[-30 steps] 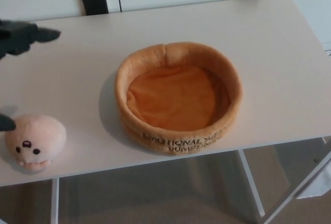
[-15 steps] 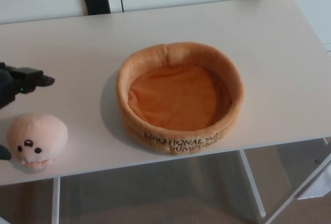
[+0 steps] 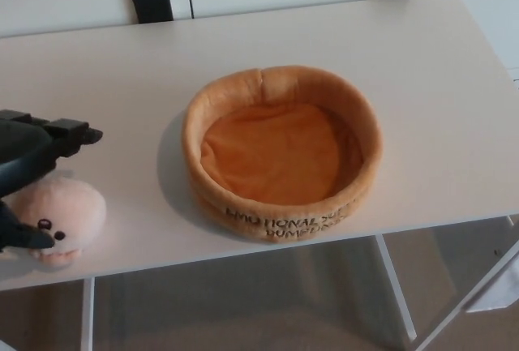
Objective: The robot walks towards a table in front, picks a dumpling toy with left hand and puts it in an orange round plate
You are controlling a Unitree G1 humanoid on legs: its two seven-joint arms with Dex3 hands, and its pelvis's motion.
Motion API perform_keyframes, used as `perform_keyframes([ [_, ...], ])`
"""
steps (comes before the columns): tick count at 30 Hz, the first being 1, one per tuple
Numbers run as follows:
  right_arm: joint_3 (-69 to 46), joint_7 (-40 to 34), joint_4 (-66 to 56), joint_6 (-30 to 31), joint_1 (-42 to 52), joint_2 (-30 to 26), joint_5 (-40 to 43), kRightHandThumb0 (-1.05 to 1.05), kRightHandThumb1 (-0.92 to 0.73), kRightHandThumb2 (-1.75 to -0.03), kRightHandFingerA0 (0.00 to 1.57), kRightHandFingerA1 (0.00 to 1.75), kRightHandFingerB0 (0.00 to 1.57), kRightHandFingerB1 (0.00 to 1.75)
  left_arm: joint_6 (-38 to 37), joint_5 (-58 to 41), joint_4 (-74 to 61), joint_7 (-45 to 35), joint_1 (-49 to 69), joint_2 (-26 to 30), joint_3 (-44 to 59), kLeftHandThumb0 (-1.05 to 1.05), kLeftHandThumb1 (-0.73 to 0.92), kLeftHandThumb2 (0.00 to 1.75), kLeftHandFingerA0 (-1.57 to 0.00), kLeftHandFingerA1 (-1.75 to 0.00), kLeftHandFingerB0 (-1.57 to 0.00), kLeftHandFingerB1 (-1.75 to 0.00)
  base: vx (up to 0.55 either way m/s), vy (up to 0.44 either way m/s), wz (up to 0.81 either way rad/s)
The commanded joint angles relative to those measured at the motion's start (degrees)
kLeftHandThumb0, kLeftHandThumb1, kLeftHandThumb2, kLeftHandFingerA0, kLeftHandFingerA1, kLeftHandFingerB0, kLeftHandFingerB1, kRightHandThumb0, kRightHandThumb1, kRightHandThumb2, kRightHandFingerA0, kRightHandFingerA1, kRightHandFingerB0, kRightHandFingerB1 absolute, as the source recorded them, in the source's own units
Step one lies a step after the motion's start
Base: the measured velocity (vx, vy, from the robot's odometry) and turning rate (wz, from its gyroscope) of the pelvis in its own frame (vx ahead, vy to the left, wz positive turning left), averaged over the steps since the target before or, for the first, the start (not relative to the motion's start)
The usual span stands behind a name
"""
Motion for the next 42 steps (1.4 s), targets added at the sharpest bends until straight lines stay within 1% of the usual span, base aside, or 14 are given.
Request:
perform_keyframes([
  [1,-0.2,0.1,-0.1,0.1,-0.1,-0.9,0.4,-0.3,-0.48,-0.56,0.9,0.56,0.54,0.39,-2.4,5.9,3.0,6.5,-0.9,-3.2,-0.5,-0.52,0.34,0.75,0.0,-0.26,0.0,-0.28,0.0,0.0,0.0],
  [3,0.0,0.1,-0.7,-0.3,0.2,-0.9,0.4,-0.31,-0.48,-0.56,0.9,0.59,0.55,0.4,-2.4,6.4,3.6,6.8,-1.1,-4.0,-0.5,-0.52,0.34,0.75,-0.01,-0.25,-0.01,-0.28,0.0,0.0,0.0],
  [7,0.0,0.2,-0.4,-0.3,0.2,-1.0,0.3,-0.31,-0.49,-0.56,0.88,0.55,0.54,0.39,-2.7,8.0,5.4,7.1,-1.8,-5.3,-1.3,-0.54,0.34,0.76,0.0,-0.25,0.0,-0.29,0.0,0.0,0.0],
  [11,0.1,0.2,-0.2,-0.7,0.2,-1.0,0.1,-0.32,-0.48,-0.55,0.9,0.55,0.54,0.39,-2.0,8.7,6.2,4.1,-2.5,-5.6,-2.2,-0.56,0.35,0.76,0.0,-0.2,0.0,-0.25,0.0,0.0,0.0],
  [23,0.2,0.5,0.0,-0.2,-0.5,-1.3,0.2,-0.32,-0.49,-0.56,0.89,0.55,0.52,0.39,-1.0,10.4,8.0,-0.7,-4.5,-5.5,-4.4,-0.53,0.33,0.77,0.0,-0.27,0.0,-0.28,0.0,0.0,0.0],
  [24,0.2,0.5,0.0,-0.1,-0.6,-1.2,0.2,-0.31,-0.48,-0.55,0.87,0.54,0.53,0.39,-0.5,10.7,7.7,-1.7,-4.5,-5.4,-4.6,-0.65,0.32,0.65,-0.04,-0.21,-0.03,-0.23,0.0,0.0,0.0],
  [25,0.0,0.5,0.1,0.0,-0.6,-1.2,0.3,-0.31,-0.48,-0.55,0.87,0.54,0.53,0.39,0.1,10.9,7.3,-2.6,-4.6,-5.3,-4.7,-0.65,0.32,0.65,-0.04,-0.21,-0.03,-0.23,0.0,0.0,0.0],
  [26,0.1,0.4,0.0,-0.1,-0.6,-1.2,0.3,-0.31,-0.49,-0.56,0.88,0.55,0.53,0.39,0.5,10.7,7.1,-3.6,-4.6,-5.3,-4.7,-0.53,0.33,0.76,0.0,-0.25,0.0,-0.27,0.0,0.0,0.0],
  [28,0.0,0.5,-0.3,-0.4,-0.3,-1.2,0.4,-0.31,-0.49,-0.56,0.87,0.54,0.53,0.39,0.7,11.0,7.0,-4.7,-4.9,-5.3,-5.0,-0.54,0.33,0.77,0.0,-0.24,0.0,-0.27,0.0,0.0,0.0],
  [29,-0.1,0.9,-1.0,-0.6,0.0,-1.3,0.7,-0.33,-0.49,-0.56,0.89,0.6,0.53,0.39,1.0,11.0,6.9,-5.4,-4.8,-5.3,-5.1,-0.54,0.33,0.77,0.0,-0.24,0.0,-0.27,0.0,0.0,0.0],
  [31,-0.3,1.0,-1.1,-0.4,0.0,-1.1,0.9,-0.32,-0.49,-0.56,0.88,0.57,0.52,0.39,1.3,11.1,6.6,-6.2,-4.5,-5.2,-5.1,-0.53,0.33,0.77,0.0,-0.25,0.0,-0.28,0.0,0.0,0.0],
  [34,0.0,1.0,-0.9,-0.6,0.0,-1.2,0.5,-0.32,-0.5,-0.56,0.9,0.61,0.53,0.39,1.0,11.6,6.6,-6.9,-4.5,-5.0,-5.3,-0.54,0.33,0.77,0.0,-0.26,0.0,-0.27,0.0,0.0,0.0],
  [38,0.3,0.8,-0.3,0.2,-1.0,-1.0,0.3,-0.33,-0.51,-0.55,0.92,0.61,0.52,0.38,1.1,12.2,6.8,-8.5,-5.2,-5.1,-5.6,-0.55,0.34,0.77,0.0,-0.26,0.0,-0.27,0.0,0.0,0.0],
  [42,0.0,0.8,-0.3,0.7,-0.8,-0.9,0.6,-0.31,-0.49,-0.56,0.88,0.57,0.52,0.39,2.3,12.8,6.3,-10.3,-4.6,-5.6,-6.4,-0.54,0.34,0.77,0.0,-0.27,0.0,-0.27,0.0,0.0,0.0],
])
